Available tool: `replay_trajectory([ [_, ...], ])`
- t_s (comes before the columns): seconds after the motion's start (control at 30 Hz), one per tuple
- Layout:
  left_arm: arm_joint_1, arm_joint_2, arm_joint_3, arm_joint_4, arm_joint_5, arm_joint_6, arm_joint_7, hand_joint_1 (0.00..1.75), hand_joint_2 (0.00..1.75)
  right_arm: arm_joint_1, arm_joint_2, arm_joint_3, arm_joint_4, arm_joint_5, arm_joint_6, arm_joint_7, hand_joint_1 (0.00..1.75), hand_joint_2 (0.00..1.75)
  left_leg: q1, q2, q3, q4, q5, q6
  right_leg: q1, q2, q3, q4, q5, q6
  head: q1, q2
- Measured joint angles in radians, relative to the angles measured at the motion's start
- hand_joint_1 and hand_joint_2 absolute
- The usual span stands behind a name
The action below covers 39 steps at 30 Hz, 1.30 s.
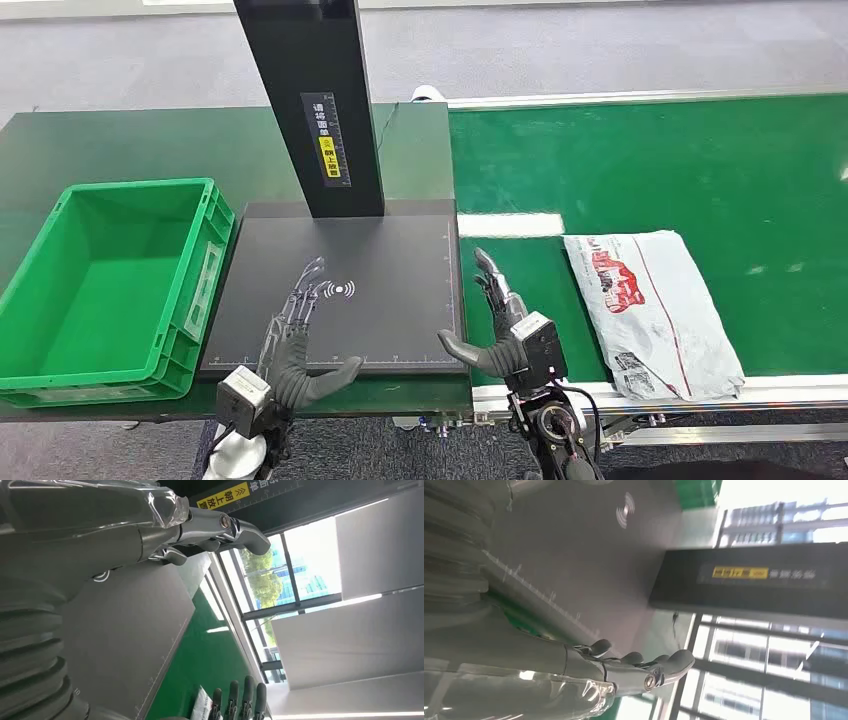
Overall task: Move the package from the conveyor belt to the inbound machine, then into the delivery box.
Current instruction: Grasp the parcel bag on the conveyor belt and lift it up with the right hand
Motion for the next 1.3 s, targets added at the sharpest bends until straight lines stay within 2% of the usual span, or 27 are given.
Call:
replay_trajectory([
  [0.07,0.001,0.000,0.002,-0.002,-0.001,0.000,0.001,0.00,1.75,-0.002,0.000,-0.004,-0.003,0.023,-0.024,0.005,0.00,1.75,0.000,0.000,0.000,0.000,0.000,0.000,0.000,0.000,0.000,0.000,0.000,0.000,0.000,0.000],
  [0.13,0.005,0.000,0.009,-0.008,-0.002,0.001,0.002,0.00,1.75,-0.004,-0.001,-0.012,-0.014,0.095,-0.095,0.022,0.00,1.75,0.000,0.000,0.000,0.000,0.000,0.000,0.000,0.000,0.000,0.000,0.000,0.000,0.000,0.000],
  [0.27,0.028,0.000,0.028,-0.025,-0.003,0.005,0.003,0.00,1.75,-0.002,-0.010,-0.028,-0.075,0.369,-0.295,0.116,0.00,1.75,0.000,0.000,0.000,0.000,0.000,0.000,0.000,0.000,-0.001,0.000,0.000,0.000,0.000,0.000],
  [0.33,0.039,0.000,0.034,-0.033,-0.003,0.006,0.003,0.00,1.75,-0.001,-0.020,-0.043,-0.115,0.463,-0.326,0.151,0.00,1.75,0.000,0.000,0.000,0.000,0.000,0.000,0.000,0.000,-0.001,0.000,0.000,0.000,0.000,0.000],
  [0.63,0.068,0.000,0.057,-0.063,-0.007,0.006,0.009,0.00,1.75,-0.008,-0.103,-0.076,-0.170,0.655,-0.316,0.249,0.00,1.75,0.000,0.000,0.000,0.000,0.000,0.000,0.000,0.000,0.000,0.000,0.000,0.000,0.000,0.000],
  [0.8,0.080,0.000,0.065,-0.073,-0.009,0.006,0.015,0.00,1.75,-0.010,-0.143,-0.077,-0.177,0.684,-0.298,0.283,0.00,1.75,0.000,0.000,0.000,0.000,0.000,0.000,0.000,0.000,0.000,0.000,0.000,0.000,0.000,0.000],
  [0.93,0.101,0.005,0.069,-0.077,-0.002,0.021,0.007,0.00,1.75,0.004,-0.187,-0.080,-0.190,0.714,-0.255,0.330,0.00,1.75,0.000,0.000,0.000,0.000,0.000,0.000,0.000,0.000,0.000,0.000,0.000,0.000,0.000,0.000],
  [1.07,0.129,0.010,0.070,-0.084,-0.003,0.045,0.001,0.00,1.75,0.012,-0.232,-0.092,-0.191,0.779,-0.252,0.399,0.00,1.75,0.000,0.000,0.000,0.000,0.000,0.000,0.000,0.000,0.000,0.000,0.000,0.000,0.000,0.000],
  [1.3,0.145,0.015,0.071,-0.095,-0.008,0.056,0.018,0.00,1.75,0.035,-0.311,-0.146,-0.184,0.807,-0.234,0.482,0.00,1.75,0.000,-0.001,0.000,0.000,0.000,0.000,0.000,-0.001,0.000,0.000,0.000,0.000,0.000,0.000],
])
